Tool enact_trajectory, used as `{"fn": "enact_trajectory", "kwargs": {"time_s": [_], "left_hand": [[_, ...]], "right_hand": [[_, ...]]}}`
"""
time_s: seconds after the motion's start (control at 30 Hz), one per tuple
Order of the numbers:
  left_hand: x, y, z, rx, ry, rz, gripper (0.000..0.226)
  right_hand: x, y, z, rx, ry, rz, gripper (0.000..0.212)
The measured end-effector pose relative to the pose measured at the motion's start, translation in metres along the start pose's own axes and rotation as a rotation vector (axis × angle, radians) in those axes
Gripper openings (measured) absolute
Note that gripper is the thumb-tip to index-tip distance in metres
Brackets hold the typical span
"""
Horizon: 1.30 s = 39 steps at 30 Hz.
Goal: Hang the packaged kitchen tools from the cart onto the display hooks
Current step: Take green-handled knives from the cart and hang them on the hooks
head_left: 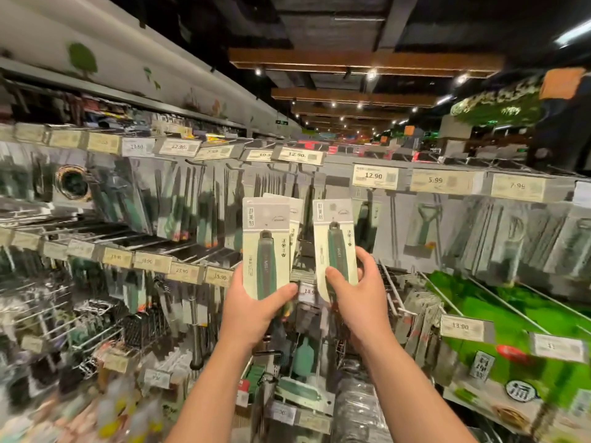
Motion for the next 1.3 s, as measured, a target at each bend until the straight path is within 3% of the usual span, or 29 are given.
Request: {"fn": "enact_trajectory", "kwargs": {"time_s": [0.13, 0.27, 0.67, 0.8, 1.03, 1.17, 1.27, 1.3], "left_hand": [[0.003, -0.006, -0.013, 0.034, 0.000, 0.057, 0.071], [0.006, -0.009, -0.025, 0.048, -0.013, 0.077, 0.073], [0.007, -0.059, -0.034, -0.034, -0.070, 0.023, 0.071], [0.009, -0.082, -0.041, -0.041, -0.051, -0.005, 0.078], [0.009, -0.111, -0.051, -0.069, -0.056, -0.058, 0.068], [-0.001, -0.120, -0.055, -0.069, -0.042, -0.099, 0.067], [-0.011, -0.120, -0.056, -0.071, -0.023, -0.141, 0.059], [-0.013, -0.121, -0.056, -0.074, -0.018, -0.148, 0.058]], "right_hand": [[0.012, -0.012, 0.019, -0.038, 0.062, 0.015, 0.072], [0.008, -0.020, 0.027, -0.008, 0.131, 0.019, 0.067], [-0.061, -0.054, 0.004, 0.147, 0.007, -0.056, 0.065], [-0.083, -0.068, -0.008, 0.179, -0.026, -0.008, 0.064], [-0.105, -0.092, 0.009, 0.203, 0.074, 0.165, 0.064], [-0.119, -0.112, 0.022, 0.157, 0.173, 0.178, 0.056], [-0.131, -0.143, 0.030, 0.077, 0.221, 0.163, 0.031], [-0.135, -0.154, 0.033, 0.042, 0.191, 0.161, 0.032]]}}
Point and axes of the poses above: each hand's wrist, its own y-axis away from the middle knuckle, its own x-axis out of the back of the hand, z = x × y, the point moved 6 cm from there along -y, towards the middle knuckle, and after that the axes turned 11 degrees about z, right-handed, at the moved point
